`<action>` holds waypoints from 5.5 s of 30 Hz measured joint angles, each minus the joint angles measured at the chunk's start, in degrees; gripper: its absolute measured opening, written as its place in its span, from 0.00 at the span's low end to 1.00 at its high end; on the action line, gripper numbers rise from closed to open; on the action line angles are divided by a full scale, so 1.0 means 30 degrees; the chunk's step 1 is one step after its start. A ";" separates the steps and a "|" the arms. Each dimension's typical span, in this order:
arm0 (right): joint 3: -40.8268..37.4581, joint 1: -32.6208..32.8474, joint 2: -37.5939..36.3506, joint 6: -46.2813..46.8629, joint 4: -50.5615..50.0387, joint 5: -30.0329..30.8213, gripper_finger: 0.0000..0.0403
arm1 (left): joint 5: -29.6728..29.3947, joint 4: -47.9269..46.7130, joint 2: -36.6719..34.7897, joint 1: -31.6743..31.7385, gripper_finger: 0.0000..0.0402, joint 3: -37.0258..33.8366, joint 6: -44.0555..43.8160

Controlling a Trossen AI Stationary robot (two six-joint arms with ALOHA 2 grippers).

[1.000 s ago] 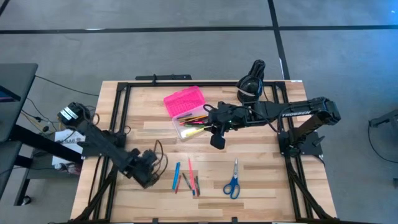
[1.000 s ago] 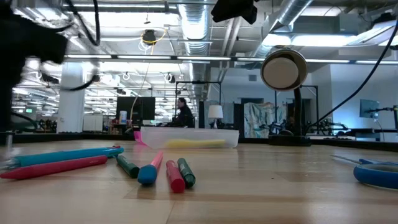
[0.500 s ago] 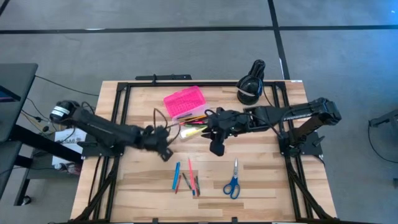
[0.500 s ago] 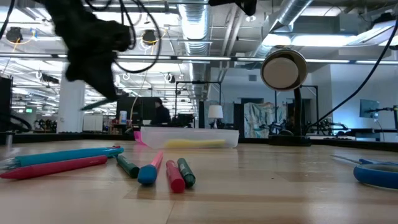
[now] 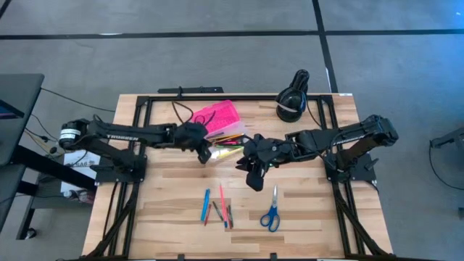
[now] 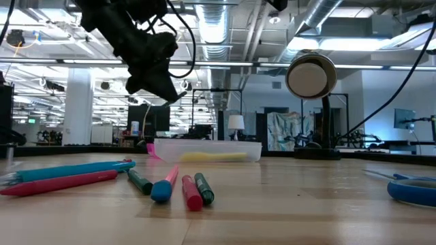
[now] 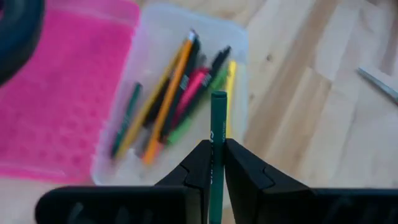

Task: Pick & place school supplies into a supply box
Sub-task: Put the green crayon into the pink supply box

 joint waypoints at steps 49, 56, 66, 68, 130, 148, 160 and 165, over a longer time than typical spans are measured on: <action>0.0001 0.0539 0.2009 0.5270 -0.2928 0.1690 0.18 | 0.4745 0.3653 0.3034 0.3610 0.37 0.0015 0.5579; -0.0020 0.0765 0.2259 0.8283 -0.4455 0.1284 0.18 | 0.8322 0.2846 0.2011 0.3426 0.38 0.0018 0.4991; -0.0020 0.1521 0.2441 0.9252 -0.2357 0.1333 0.18 | 0.8413 -0.1373 -0.0692 0.1627 0.38 0.0015 0.6470; -0.0022 0.1641 0.2911 0.9291 -0.1109 0.1277 0.18 | 0.8014 -0.1757 -0.1136 0.1383 0.38 0.0015 0.6767; 0.0130 0.4298 1.0079 1.6749 0.5095 -0.0869 0.19 | -0.5086 -0.6519 -0.4841 -1.4786 0.38 0.0007 -0.8110; 0.0133 0.4247 1.0351 1.9786 0.2551 -0.0814 0.43 | -0.5407 -0.6751 -0.4842 -1.4816 0.38 0.0007 -0.7975; 0.0133 0.4123 1.0352 1.8493 0.2664 -0.0501 0.32 | -0.5770 -0.7129 -0.4838 -1.4816 0.38 0.0007 -0.7755; 0.0133 0.4078 1.0353 1.7809 0.2433 -0.0100 0.30 | -0.5788 -0.7129 -0.4838 -1.4816 0.38 0.0007 -0.7755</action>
